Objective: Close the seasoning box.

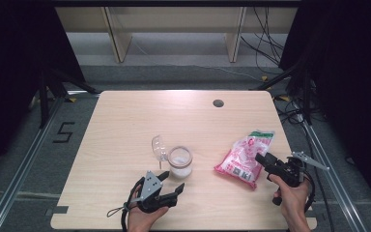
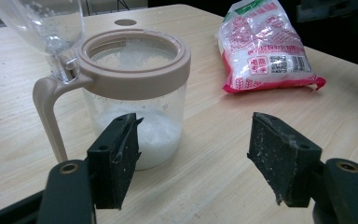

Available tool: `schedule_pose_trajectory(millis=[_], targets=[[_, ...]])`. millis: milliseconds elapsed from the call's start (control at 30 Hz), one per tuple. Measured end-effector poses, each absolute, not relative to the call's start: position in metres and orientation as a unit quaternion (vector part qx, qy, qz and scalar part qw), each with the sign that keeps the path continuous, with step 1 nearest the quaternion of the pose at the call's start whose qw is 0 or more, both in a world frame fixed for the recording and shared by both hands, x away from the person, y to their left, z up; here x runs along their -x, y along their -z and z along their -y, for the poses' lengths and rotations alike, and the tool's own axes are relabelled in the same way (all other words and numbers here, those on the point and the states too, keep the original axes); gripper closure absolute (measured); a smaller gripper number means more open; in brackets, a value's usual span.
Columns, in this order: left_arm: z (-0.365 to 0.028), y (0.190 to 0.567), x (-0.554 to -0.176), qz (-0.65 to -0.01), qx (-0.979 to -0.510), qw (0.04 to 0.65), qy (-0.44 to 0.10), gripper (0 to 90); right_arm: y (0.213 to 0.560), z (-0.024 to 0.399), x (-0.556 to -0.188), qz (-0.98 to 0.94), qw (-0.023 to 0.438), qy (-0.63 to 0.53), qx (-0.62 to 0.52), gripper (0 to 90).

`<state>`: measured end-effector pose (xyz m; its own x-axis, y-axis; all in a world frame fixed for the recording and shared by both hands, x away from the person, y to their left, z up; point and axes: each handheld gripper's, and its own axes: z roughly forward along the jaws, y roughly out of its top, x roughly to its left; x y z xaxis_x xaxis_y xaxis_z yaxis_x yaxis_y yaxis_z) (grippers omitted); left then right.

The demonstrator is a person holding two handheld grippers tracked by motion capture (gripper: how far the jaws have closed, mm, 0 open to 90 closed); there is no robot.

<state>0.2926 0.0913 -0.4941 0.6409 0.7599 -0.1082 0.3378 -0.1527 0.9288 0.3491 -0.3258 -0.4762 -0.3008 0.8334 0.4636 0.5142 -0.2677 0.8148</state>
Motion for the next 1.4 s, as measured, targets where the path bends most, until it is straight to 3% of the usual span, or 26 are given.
schedule_pose_trajectory(millis=[367, 567, 700, 767, 933, 967, 1033, 1400], targets=[[-0.095, 0.494, -0.293, -0.380, -0.733, 0.528, -0.201, 32.6, 0.471, 0.312, -0.330, -0.618, 0.158, -0.539, -0.550, 39.2], [-0.099, 0.492, -0.292, -0.383, -0.728, 0.532, -0.199, 32.6, 0.468, 0.302, -0.319, -0.634, 0.139, -0.546, -0.529, 34.8], [-0.101, 0.491, -0.292, -0.385, -0.728, 0.531, -0.202, 32.6, 0.469, 0.294, -0.313, -0.657, 0.160, -0.538, -0.504, 33.6], [-0.101, 0.491, -0.293, -0.386, -0.725, 0.534, -0.201, 32.5, 0.469, 0.288, -0.310, -0.654, 0.132, -0.550, -0.502, 32.6], [-0.107, 0.489, -0.294, -0.383, -0.734, 0.520, -0.211, 32.5, 0.474, 0.282, -0.306, -0.670, 0.133, -0.550, -0.481, 29.5], [-0.107, 0.489, -0.294, -0.386, -0.731, 0.521, -0.212, 32.6, 0.473, 0.280, -0.303, -0.672, 0.115, -0.553, -0.479, 29.1], [-0.108, 0.488, -0.294, -0.395, -0.727, 0.521, -0.210, 32.6, 0.474, 0.278, -0.302, -0.678, 0.129, -0.553, -0.468, 28.2], [-0.114, 0.486, -0.295, -0.398, -0.727, 0.517, -0.214, 37.9, 0.476, 0.264, -0.288, -0.710, 0.105, -0.524, -0.459, 28.2]])
